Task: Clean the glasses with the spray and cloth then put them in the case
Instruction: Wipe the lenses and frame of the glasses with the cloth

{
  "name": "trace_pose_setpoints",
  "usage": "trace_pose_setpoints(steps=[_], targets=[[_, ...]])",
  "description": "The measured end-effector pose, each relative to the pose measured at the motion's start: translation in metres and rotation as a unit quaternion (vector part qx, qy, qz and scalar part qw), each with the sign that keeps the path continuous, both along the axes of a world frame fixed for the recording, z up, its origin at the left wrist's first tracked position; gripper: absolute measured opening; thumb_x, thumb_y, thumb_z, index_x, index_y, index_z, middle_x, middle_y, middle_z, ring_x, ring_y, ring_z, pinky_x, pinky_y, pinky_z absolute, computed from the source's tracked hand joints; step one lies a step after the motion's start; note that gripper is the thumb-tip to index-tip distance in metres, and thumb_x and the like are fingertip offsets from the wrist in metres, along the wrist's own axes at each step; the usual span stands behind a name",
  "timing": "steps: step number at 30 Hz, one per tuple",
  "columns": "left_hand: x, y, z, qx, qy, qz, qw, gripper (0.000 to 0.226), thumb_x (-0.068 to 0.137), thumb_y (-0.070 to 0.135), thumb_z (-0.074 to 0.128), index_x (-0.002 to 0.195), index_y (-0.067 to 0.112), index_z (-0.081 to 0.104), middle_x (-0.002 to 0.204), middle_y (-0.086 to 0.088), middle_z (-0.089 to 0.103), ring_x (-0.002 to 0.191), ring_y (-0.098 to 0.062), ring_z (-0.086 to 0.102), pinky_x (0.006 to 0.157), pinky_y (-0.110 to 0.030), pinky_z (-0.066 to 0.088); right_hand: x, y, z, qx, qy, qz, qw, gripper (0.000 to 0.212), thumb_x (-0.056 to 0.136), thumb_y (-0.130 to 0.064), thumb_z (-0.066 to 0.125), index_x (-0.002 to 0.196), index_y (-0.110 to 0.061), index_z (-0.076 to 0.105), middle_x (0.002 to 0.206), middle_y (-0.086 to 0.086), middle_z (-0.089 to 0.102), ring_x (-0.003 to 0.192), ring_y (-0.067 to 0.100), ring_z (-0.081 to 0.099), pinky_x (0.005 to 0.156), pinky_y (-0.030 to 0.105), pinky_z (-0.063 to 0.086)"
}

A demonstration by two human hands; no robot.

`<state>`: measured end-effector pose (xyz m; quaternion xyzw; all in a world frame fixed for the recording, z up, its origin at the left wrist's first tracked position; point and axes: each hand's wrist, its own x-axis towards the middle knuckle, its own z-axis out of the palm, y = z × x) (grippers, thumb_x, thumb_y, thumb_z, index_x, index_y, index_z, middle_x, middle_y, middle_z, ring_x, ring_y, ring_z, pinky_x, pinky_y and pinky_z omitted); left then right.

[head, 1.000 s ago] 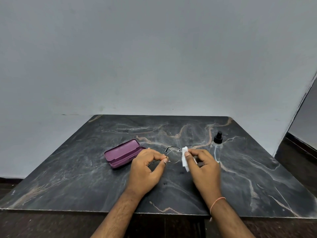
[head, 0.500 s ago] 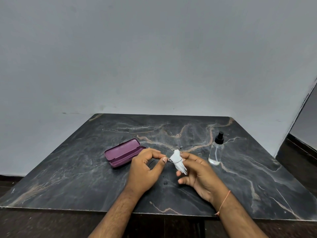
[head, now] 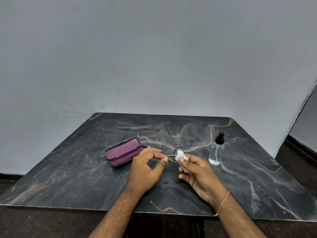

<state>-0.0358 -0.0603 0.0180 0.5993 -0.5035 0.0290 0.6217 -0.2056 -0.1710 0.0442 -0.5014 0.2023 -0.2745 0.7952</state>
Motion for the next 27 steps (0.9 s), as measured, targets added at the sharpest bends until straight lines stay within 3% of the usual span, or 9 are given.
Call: trace_pose_setpoints(steps=[3, 9, 12, 18, 23, 27], targets=[[-0.0004, -0.0015, -0.0025, 0.003, -0.02, 0.007, 1.0, 0.007, 0.088, 0.033, 0.082, 0.092, 0.038, 0.081, 0.109, 0.022, 0.077, 0.11, -0.003, 0.074, 0.114, -0.058, 0.052, 0.0003, 0.0004, 0.0, 0.005, -0.008, -0.008, 1.0, 0.021, 0.085, -0.012, 0.077, 0.104, -0.007, 0.083, 0.086, 0.005, 0.069, 0.075, 0.012, 0.062, 0.059, 0.024, 0.058], [0.0017, -0.0022, -0.0049, -0.001, -0.024, 0.018, 1.0, 0.007, 0.087, 0.031, 0.081, 0.093, 0.028, 0.084, 0.102, 0.023, 0.078, 0.111, -0.002, 0.073, 0.112, -0.057, 0.054, 0.0001, 0.0007, -0.0011, -0.012, -0.009, 0.034, 0.999, 0.035, 0.092, -0.018, 0.071, 0.125, -0.008, 0.077, 0.101, 0.004, 0.072, 0.085, 0.013, 0.063, 0.068, 0.029, 0.055], [0.0027, -0.0023, -0.0052, 0.002, -0.023, 0.018, 1.0, 0.008, 0.087, 0.026, 0.083, 0.094, 0.03, 0.084, 0.109, 0.022, 0.077, 0.11, -0.003, 0.073, 0.11, -0.058, 0.055, 0.0008, 0.0008, -0.0021, -0.01, -0.01, 0.035, 0.999, 0.033, 0.092, -0.018, 0.07, 0.122, -0.006, 0.078, 0.095, 0.005, 0.072, 0.083, 0.013, 0.065, 0.066, 0.028, 0.056], [0.0012, -0.0026, -0.0032, 0.006, -0.031, 0.009, 0.999, 0.008, 0.089, 0.021, 0.084, 0.09, 0.028, 0.08, 0.099, 0.018, 0.078, 0.097, -0.009, 0.075, 0.111, -0.061, 0.053, 0.0034, -0.0007, -0.003, 0.0, -0.025, -0.035, 0.999, 0.036, 0.082, -0.009, 0.077, 0.118, -0.002, 0.076, 0.095, 0.007, 0.077, 0.074, 0.01, 0.065, 0.059, 0.023, 0.054], [0.0014, -0.0019, -0.0041, 0.007, -0.038, 0.002, 0.999, 0.012, 0.089, 0.021, 0.083, 0.09, 0.032, 0.079, 0.099, 0.018, 0.078, 0.097, -0.009, 0.075, 0.123, -0.049, 0.046, 0.0001, -0.0012, -0.0022, 0.016, -0.024, -0.001, 1.0, 0.031, 0.082, -0.009, 0.078, 0.112, -0.006, 0.081, 0.089, 0.007, 0.073, 0.079, 0.013, 0.066, 0.067, 0.03, 0.055], [0.0031, -0.0018, -0.0056, 0.011, -0.058, -0.002, 0.998, 0.004, 0.089, 0.022, 0.083, 0.091, 0.025, 0.081, 0.096, 0.018, 0.077, 0.096, -0.008, 0.075, 0.124, -0.04, 0.045, 0.0008, -0.0005, -0.0025, -0.001, -0.017, 0.021, 1.0, 0.034, 0.082, -0.008, 0.079, 0.116, -0.008, 0.08, 0.095, 0.006, 0.073, 0.08, 0.014, 0.064, 0.069, 0.031, 0.055]])
